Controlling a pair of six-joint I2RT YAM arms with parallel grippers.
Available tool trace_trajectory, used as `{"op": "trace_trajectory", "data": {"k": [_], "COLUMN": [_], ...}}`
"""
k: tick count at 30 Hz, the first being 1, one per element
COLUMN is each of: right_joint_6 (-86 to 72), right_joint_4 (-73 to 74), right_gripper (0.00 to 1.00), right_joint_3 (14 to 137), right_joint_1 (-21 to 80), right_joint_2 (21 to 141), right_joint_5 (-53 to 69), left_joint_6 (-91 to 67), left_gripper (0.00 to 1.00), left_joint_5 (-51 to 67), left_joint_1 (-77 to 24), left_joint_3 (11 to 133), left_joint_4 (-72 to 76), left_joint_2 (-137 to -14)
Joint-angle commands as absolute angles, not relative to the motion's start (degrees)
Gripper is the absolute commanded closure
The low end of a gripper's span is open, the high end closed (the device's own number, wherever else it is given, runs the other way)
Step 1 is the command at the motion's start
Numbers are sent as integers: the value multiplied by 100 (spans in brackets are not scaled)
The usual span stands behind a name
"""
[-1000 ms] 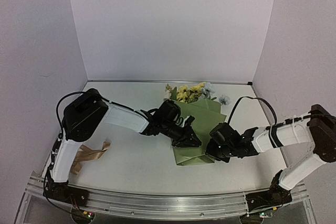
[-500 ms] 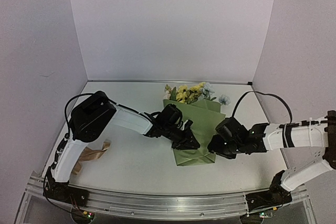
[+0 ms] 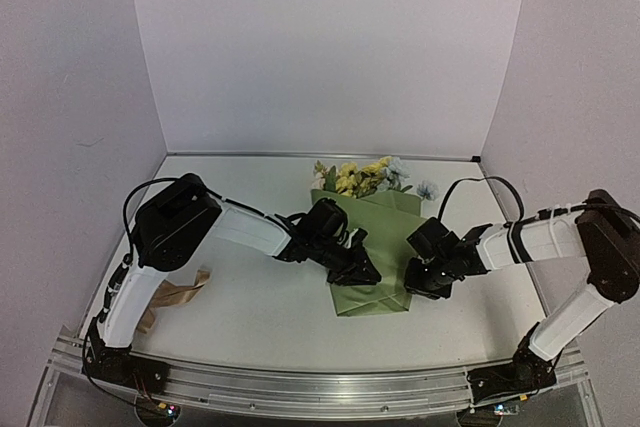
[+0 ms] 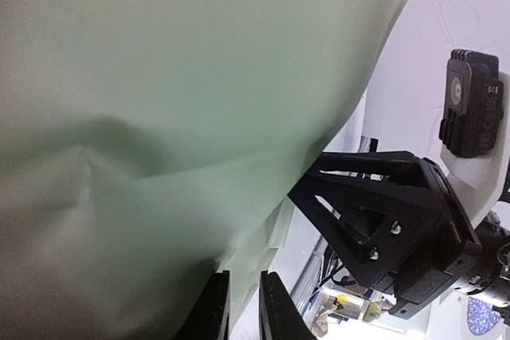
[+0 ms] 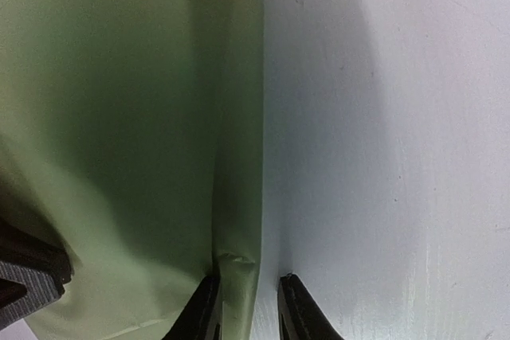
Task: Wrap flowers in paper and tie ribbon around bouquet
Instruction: Adjust the folded bouquet at the center of the board.
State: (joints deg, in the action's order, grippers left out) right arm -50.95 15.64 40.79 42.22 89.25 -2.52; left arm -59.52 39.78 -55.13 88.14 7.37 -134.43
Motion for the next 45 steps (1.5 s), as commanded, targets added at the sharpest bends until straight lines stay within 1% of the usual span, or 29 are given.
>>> {"op": "trace_trajectory", "data": {"k": [1,5,9,11,13,16,18,21,28,30,38,45], "right_joint_6": [-4949,-5003,-5015,-4984,-4942,-4875,-4840,-4832,-4961,-5068,-5153,-5104], "right_joint_4": [1468,1469,1754,2001,2189,2307,2300,2246,1548,1344,1099,1142], "right_gripper": [75,75,74,70,63,59,63,72,83,85,88,88], "right_joint_3": [4353,4338,4363,4411,4476,4665,4906,5202,5113,4907,4435,4464], "right_joint_1": [4184,4184,4186,4192,4192,4192,4192,4192,4184,4184,4184,4188], "right_joint_2": [9226,9339,9041,8685,8226,7797,7870,8369,9124,9206,9317,9360], "right_joint_5": [-66,-44,-105,-183,-284,-235,-59,249,454,483,299,261], "left_joint_6": [-5753,-5718,-5567,-5529,-5533,-5534,-5529,-5527,-5468,-5457,-5245,-4944], "left_gripper": [85,84,83,83,84,84,83,83,83,83,71,71], "left_joint_5": [3968,4060,4049,4018,4026,4031,4031,4039,4034,4023,4134,4320], "left_joint_1": [-5440,-5336,-5276,-5271,-5277,-5273,-5276,-5276,-5259,-5219,-5048,-4827], "left_joint_3": [9069,9025,9340,9511,9554,9567,9600,9671,9644,9524,8725,7435], "left_joint_4": [530,647,287,66,36,35,35,-10,-126,-40,272,299], "left_joint_2": [-13376,-13271,-13411,-13551,-13618,-13626,-13646,-13675,-13596,-13446,-12561,-11693]}}
